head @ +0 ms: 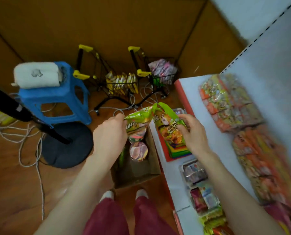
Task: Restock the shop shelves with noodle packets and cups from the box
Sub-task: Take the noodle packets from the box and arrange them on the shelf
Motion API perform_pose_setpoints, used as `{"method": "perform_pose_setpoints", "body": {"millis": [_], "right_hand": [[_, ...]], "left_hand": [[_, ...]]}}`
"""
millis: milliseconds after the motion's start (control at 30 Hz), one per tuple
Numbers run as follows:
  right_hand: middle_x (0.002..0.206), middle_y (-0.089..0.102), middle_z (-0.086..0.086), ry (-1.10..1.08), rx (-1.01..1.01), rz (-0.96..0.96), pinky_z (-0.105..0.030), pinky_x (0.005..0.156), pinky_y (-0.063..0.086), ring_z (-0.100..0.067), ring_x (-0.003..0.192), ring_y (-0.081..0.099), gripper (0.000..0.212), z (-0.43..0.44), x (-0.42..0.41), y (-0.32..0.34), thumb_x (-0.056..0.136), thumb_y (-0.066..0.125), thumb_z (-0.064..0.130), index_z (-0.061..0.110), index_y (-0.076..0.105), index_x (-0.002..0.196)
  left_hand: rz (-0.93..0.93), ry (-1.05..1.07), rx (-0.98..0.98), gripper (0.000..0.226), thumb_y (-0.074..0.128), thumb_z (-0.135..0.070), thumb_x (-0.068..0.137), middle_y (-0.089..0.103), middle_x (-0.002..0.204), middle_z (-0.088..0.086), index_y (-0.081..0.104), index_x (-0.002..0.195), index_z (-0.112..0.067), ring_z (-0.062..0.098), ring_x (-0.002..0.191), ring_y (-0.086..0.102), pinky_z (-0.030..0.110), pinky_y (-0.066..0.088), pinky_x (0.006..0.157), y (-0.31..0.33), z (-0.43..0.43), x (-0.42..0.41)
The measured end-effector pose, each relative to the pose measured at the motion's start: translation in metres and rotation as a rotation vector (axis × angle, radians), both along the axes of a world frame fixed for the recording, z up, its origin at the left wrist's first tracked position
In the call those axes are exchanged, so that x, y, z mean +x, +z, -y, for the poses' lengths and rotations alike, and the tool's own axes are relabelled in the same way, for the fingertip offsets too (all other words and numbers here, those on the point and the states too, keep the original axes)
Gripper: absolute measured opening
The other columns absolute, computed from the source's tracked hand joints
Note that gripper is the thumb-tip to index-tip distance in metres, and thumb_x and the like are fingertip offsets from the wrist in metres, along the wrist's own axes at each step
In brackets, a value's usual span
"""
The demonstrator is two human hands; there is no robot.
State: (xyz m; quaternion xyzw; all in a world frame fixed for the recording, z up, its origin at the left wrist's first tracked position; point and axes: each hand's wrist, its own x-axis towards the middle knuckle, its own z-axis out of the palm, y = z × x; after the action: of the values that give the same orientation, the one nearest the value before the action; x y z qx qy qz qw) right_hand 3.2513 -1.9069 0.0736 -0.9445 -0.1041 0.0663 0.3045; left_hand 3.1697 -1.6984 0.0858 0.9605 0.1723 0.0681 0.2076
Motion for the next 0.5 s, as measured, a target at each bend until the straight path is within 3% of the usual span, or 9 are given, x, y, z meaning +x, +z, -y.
{"method": "perform_pose_setpoints", "body": {"millis": [100,233,500], "right_hand": [[0.118,0.062,-0.010,-0.070,0.019,0.108,-0.033,0.096,0.040,-0.027,0.113,0.055,0.031,0.006,-0.010,0.045,0.088,0.055,0.005,0.010,0.058,0.118],[0.126,0.059,-0.010,-0.138,-0.019,0.238,-0.026,0.095,0.034,-0.025,0.119,0.051,0.031,0.015,-0.024,0.104,0.091,0.052,0.006,0.008,0.057,0.122],[0.114,0.065,-0.012,-0.322,0.014,0.487,-0.023,0.086,0.036,-0.024,0.106,0.058,0.030,0.053,-0.044,0.215,0.087,0.056,0.003,0.006,0.062,0.116]], "left_hand": [[0.126,-0.094,-0.011,0.020,0.045,-0.019,0.096,0.064,0.086,0.017,0.058,0.098,-0.004,0.042,0.081,0.060,0.036,0.034,0.058,0.036,-0.015,0.004],[0.249,-0.191,0.001,0.020,0.044,-0.018,0.096,0.062,0.077,0.015,0.055,0.089,-0.004,0.039,0.075,0.060,0.036,0.034,0.055,0.079,-0.026,0.011],[0.421,-0.368,0.030,0.022,0.045,-0.018,0.095,0.066,0.086,0.019,0.060,0.103,-0.003,0.042,0.079,0.061,0.043,0.045,0.060,0.149,-0.007,0.033]]}}
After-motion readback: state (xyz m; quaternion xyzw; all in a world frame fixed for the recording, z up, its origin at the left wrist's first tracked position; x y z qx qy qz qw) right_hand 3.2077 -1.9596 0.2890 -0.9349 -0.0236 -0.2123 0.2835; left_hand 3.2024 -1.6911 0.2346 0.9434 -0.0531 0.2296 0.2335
